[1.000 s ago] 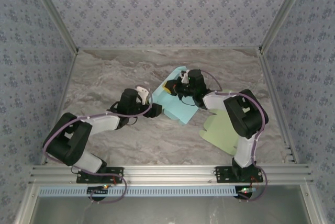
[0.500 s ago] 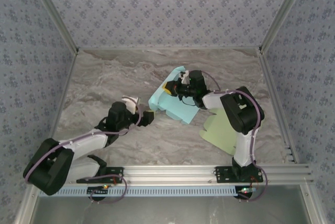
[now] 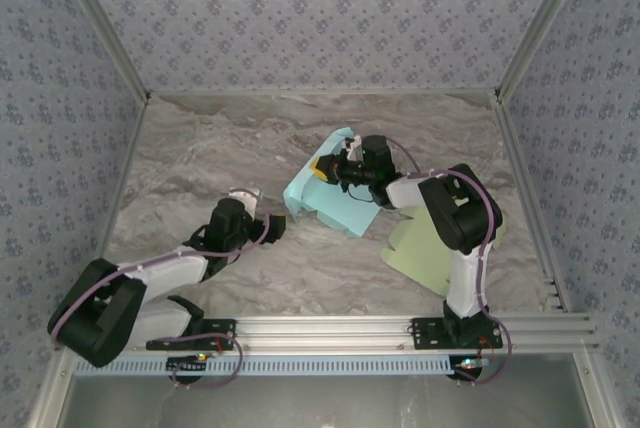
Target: Fold the paper box
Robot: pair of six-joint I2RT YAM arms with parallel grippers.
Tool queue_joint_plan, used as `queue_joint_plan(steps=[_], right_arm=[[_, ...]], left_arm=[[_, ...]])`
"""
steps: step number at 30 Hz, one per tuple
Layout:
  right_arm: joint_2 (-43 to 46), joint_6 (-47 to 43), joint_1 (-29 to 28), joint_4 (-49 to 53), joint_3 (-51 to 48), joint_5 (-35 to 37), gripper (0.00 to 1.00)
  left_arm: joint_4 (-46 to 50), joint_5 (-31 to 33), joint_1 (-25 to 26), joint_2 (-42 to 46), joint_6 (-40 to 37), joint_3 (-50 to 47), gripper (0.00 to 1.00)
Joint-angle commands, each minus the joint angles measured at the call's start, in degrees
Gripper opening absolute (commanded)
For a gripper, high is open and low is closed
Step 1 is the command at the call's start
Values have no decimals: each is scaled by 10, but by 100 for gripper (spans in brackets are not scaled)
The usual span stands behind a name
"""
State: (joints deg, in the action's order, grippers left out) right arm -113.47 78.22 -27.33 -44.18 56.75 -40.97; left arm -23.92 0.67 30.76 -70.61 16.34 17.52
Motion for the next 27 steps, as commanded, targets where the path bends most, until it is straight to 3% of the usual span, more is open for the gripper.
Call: queue_joint_plan(steps=[1, 7, 10, 14, 20, 27], right_arm=[[-10, 8, 1, -18, -7, -12, 0], [-15, 18, -2, -34, -13, -7, 0], [-17, 30, -3, -52, -18, -2, 0], [-22, 37, -7, -64, -26, 4, 0], [-33, 53, -8, -88, -28, 2, 0], [-32, 63, -12, -98, -28, 2, 0]], left_arm=[[-90, -44, 0, -22, -19, 8, 96], [-137, -112, 14, -81, -47, 60, 91], [-154, -134, 14, -114, -42, 75, 80], [-166, -144, 16, -142, -39, 83, 58], [-181, -176, 20, -164, -34, 92, 44], [-182, -180, 34, -178, -34, 102, 45]])
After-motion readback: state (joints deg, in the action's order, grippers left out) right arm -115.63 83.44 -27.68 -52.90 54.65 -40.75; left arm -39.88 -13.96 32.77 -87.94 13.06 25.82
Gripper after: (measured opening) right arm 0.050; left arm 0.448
